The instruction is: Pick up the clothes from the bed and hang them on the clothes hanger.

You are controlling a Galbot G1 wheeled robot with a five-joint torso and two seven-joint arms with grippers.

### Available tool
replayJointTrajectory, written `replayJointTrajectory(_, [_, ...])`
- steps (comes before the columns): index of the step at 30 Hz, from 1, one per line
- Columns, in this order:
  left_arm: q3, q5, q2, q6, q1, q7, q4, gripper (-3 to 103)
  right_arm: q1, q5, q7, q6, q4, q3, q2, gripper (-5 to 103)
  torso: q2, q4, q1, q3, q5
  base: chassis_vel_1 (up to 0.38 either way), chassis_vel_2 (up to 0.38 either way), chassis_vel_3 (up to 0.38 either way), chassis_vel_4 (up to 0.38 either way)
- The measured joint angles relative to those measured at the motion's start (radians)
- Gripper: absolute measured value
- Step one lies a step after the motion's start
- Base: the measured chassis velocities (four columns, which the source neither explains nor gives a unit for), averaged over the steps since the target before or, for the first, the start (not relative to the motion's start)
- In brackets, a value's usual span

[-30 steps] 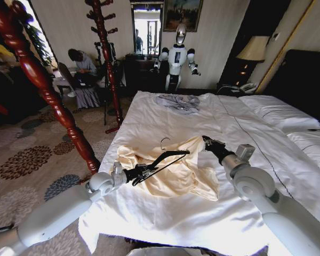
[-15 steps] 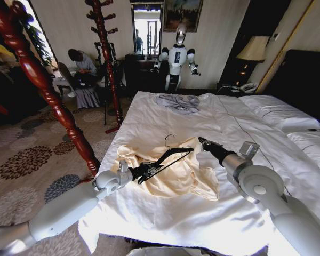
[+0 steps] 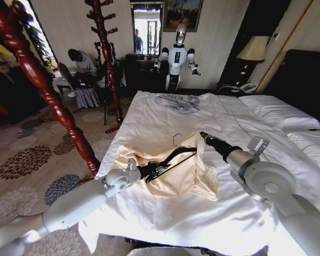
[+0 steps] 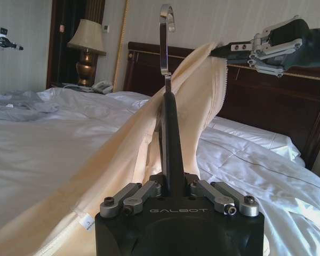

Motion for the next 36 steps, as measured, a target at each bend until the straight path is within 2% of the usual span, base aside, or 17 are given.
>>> replayJointTrajectory(9, [0.009, 0.003, -0.009, 0.005, 0.024, -0.009, -0.016, 18, 0.013, -0.04, -0.004, -0.003, -0.031, -0.079, 0.036, 0, 0.0, 0.0003, 0.0, 0.0, -0.0001, 0.0, 0.0, 0.0, 0.0])
replayJointTrajectory(24, [0.02, 0.014, -0.052, 0.005, 0.025, -0.024, 0.001, 18, -0.005, -0.069, -0.015, -0.024, -0.01, -0.133, 0.042, 0, 0.0, 0.0002, 0.0, 0.0, 0.0, 0.0, 0.0, 0.0, 0.0])
replayJointTrajectory(26, [0.001, 0.016, -0.066, 0.007, 0.043, -0.028, -0.008, 18, -0.03, -0.084, -0.053, -0.021, 0.001, -0.133, 0.043, 8, 0.0, 0.0003, 0.0, 0.0, -0.0001, 0.0, 0.0, 0.0, 0.0])
replayJointTrajectory(27, [0.001, 0.016, -0.066, 0.007, 0.043, -0.028, -0.008, 18, -0.03, -0.084, -0.053, -0.021, 0.001, -0.133, 0.043, 8, 0.0, 0.0003, 0.0, 0.0, -0.0001, 0.0, 0.0, 0.0, 0.0])
replayJointTrajectory(31, [-0.013, 0.015, -0.069, 0.009, 0.057, -0.031, -0.017, 18, -0.044, -0.052, -0.065, -0.007, 0.036, -0.113, 0.046, 28, 0.0, 0.0003, 0.0, 0.0, -0.0001, 0.0, 0.0, 0.0, 0.0])
replayJointTrajectory(34, [-0.022, 0.015, -0.063, 0.009, 0.064, -0.031, -0.018, 18, -0.062, -0.035, -0.072, -0.008, 0.056, -0.094, 0.041, 34, 0.0, 0.0006, 0.0, 0.0, -0.0002, 0.0, 0.0, 0.0, 0.0])
replayJointTrajectory(36, [-0.032, 0.015, -0.059, 0.009, 0.072, -0.031, -0.018, 18, -0.09, -0.028, -0.076, -0.009, 0.074, -0.07, 0.04, 44, 0.0, 0.0004, 0.0, 0.0, -0.0002, 0.0, 0.0, 0.0, 0.0])
